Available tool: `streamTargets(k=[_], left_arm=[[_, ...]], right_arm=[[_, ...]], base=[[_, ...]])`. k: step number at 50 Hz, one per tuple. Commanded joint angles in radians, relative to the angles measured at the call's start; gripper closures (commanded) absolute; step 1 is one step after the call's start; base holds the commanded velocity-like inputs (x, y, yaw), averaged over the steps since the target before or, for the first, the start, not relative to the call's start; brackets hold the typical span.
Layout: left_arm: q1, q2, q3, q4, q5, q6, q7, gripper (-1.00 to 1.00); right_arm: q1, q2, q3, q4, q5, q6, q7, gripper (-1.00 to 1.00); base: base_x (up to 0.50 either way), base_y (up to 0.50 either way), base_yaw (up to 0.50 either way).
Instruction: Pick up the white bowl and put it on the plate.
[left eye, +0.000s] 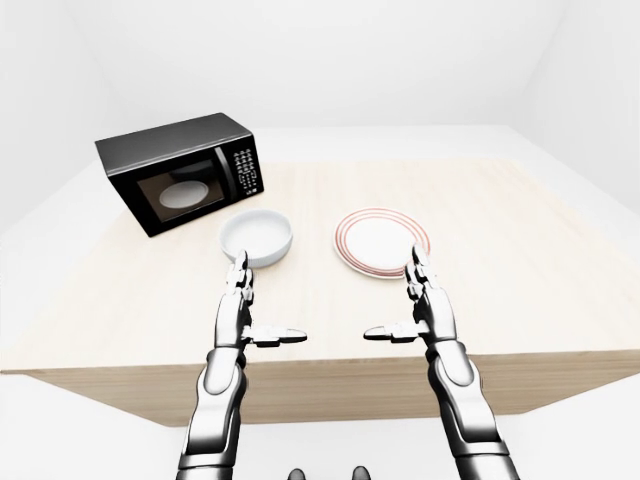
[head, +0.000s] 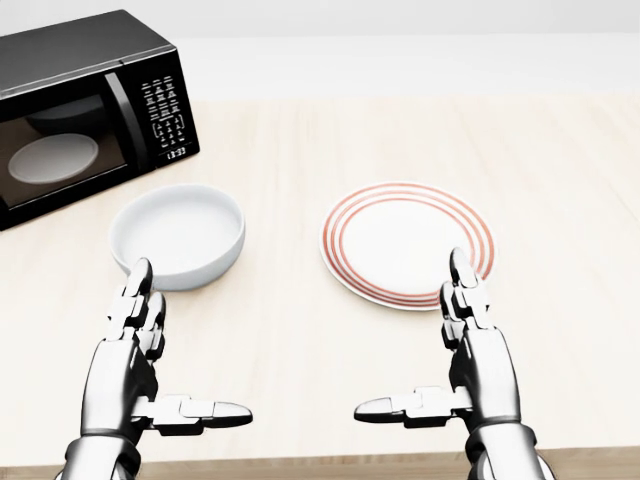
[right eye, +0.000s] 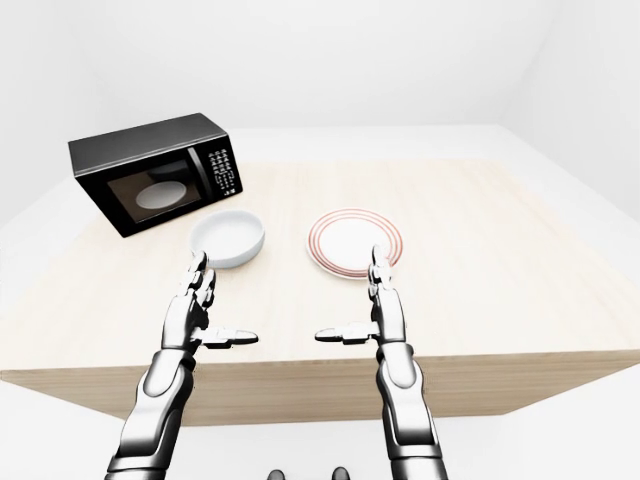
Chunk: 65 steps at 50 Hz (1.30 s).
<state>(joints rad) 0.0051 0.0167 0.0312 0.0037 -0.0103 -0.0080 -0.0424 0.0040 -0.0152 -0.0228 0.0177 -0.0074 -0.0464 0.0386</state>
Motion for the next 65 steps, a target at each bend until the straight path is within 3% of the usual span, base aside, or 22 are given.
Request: streamTargets(k=[1, 14, 17, 29, 38, 41, 55, 65], left_arm=[[0.001, 0.000, 0.000, 0.000, 0.000, 0.001, -0.002, -1.00], [0.004, -0.001, -0.002, -0.014, 0.001, 0.011, 0.000, -1.00], [0.001, 0.000, -0.001, -0.002, 0.001, 0.002, 0.000, -1.00], [0.002, 0.000, 0.000, -0.005, 0.000, 0.005, -0.001, -1.00], [-0.003, 0.001, 0.002, 0.018, 0.000, -0.011, -0.002, -1.00], [0.000, 0.000, -0.001, -0.001, 0.002, 0.004, 0.000, -1.00], [0.000, -0.001, -0.001, 0.002, 0.003, 0.001, 0.001, -1.00], [0.001, 0.000, -0.002, 0.004, 0.005, -0.002, 0.002, -1.00]], right_arm=[[0.000, 0.001, 0.003, 0.006, -0.004, -0.005, 0.003, -1.00], [0.003, 0.001, 0.005, 0.011, -0.007, -0.010, 0.007, -1.00], [0.005, 0.002, 0.007, 0.003, -0.008, -0.005, 0.007, -1.00], [0.003, 0.002, 0.008, 0.019, -0.012, -0.015, 0.007, -1.00], [0.001, 0.002, 0.008, 0.026, -0.011, -0.016, 0.007, -1.00], [0.000, 0.003, 0.010, 0.025, -0.016, -0.012, 0.003, -1.00], [0.000, 0.004, 0.016, 0.032, -0.014, -0.003, 0.012, -1.00], [0.002, 0.004, 0.020, 0.041, -0.031, -0.014, 0.010, -1.00]], base=[[0.04, 0.30, 0.00], [0.04, 0.30, 0.00], [0.04, 0.31, 0.00], [0.04, 0.31, 0.00], [0.04, 0.31, 0.00], [0.04, 0.31, 0.00], [0.00, 0.01, 0.00], [0.22, 0.01, 0.00]])
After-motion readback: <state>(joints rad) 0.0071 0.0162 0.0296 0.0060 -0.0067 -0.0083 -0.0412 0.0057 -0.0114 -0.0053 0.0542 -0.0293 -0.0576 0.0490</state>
